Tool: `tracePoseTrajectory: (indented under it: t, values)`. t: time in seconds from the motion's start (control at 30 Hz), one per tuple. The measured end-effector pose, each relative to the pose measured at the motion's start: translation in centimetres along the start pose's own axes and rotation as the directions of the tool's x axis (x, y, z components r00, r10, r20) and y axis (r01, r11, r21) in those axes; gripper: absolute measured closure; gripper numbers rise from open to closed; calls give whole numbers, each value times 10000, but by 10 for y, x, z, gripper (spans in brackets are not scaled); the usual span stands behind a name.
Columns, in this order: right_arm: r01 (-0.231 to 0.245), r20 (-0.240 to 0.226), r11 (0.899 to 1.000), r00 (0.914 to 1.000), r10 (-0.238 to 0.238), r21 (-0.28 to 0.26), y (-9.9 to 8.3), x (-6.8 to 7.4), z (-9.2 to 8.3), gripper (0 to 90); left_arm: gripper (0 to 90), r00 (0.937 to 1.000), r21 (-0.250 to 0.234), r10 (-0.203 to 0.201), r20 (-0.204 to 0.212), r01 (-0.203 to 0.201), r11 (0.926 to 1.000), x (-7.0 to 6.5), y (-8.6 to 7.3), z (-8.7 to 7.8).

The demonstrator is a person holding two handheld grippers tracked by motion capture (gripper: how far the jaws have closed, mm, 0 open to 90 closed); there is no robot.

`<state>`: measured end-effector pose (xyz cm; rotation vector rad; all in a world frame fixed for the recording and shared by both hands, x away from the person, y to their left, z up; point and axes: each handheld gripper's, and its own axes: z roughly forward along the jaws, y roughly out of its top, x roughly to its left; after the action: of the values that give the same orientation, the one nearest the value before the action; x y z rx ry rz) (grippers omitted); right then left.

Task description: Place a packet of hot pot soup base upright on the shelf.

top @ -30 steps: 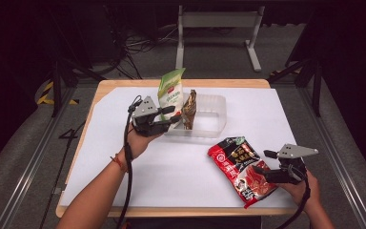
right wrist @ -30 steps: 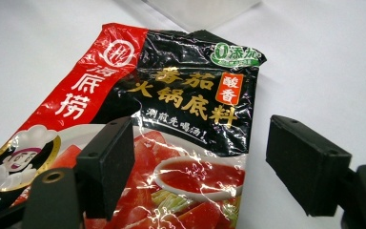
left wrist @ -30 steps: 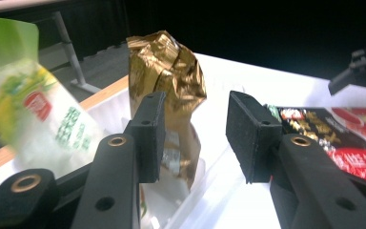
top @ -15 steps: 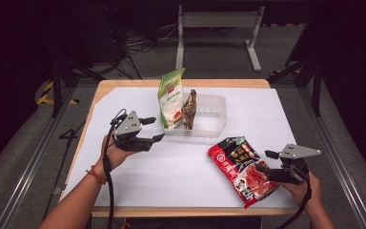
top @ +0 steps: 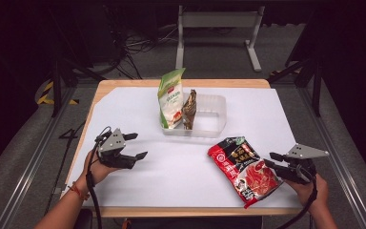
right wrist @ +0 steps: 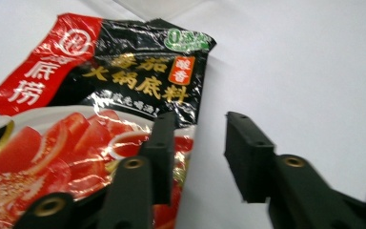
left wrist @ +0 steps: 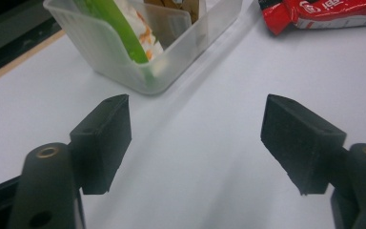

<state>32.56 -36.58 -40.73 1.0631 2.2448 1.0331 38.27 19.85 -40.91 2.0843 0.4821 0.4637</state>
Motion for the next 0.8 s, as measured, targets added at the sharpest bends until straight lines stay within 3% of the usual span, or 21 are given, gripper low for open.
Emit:
tracePoseTrajectory:
  t: [0.23, 0.43, 0.57, 0.8]
  values:
    - [-160, 83, 9985, 9998, 156, 515, -6, -4, 1, 804, 178, 9982, -357, -358, -473, 341, 9988, -3, -14, -11]
    - [-153, 170, 9942, 9998, 136, 1060, -8, -8, 8, 836, 163, 9981, -242, -426, -443, 416, 9988, -2, -18, -8]
    - [-205, -148, 9891, 9996, 228, 1457, -11, -10, 11, 867, 164, 9985, -101, -501, -241, 499, 9987, -2, -20, -5]
    - [202, -861, 9732, 9963, -4, 2289, -11, -10, 7, 900, 163, 9990, -122, -419, -132, 418, 9991, -5, -19, -4]
